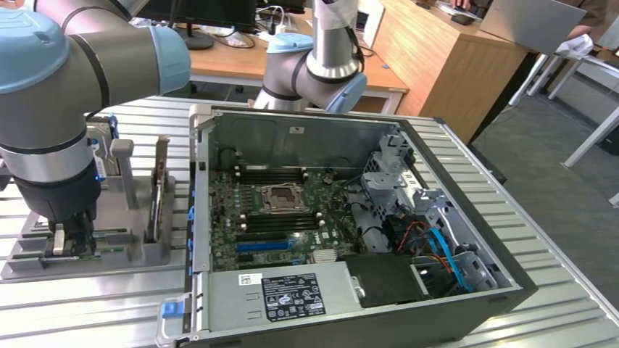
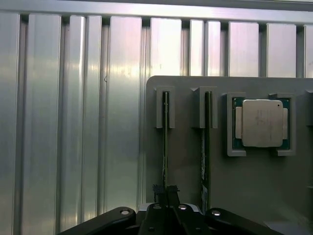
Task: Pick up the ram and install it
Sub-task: 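Pick up the ram and move it above insertion slot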
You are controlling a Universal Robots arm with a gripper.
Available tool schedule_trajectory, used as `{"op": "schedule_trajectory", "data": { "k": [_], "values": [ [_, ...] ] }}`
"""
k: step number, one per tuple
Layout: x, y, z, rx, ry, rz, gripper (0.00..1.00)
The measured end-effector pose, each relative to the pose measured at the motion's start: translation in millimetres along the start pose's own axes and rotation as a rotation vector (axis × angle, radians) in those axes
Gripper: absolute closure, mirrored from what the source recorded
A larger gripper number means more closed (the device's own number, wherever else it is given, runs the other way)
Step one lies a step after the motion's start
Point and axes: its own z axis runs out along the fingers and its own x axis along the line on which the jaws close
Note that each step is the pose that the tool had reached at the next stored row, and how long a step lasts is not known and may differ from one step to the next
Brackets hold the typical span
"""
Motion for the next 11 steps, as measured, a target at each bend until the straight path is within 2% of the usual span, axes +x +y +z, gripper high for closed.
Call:
{"op": "schedule_trajectory", "data": {
  "k": [5, 11],
  "values": [
    [0.0, -0.1, -1.8, -0.0004, 0.0002, 0.000, 0.89],
    [-0.3, -0.2, -8.5, -0.0015, 0.0010, 0.000, 0.89]
  ]
}}
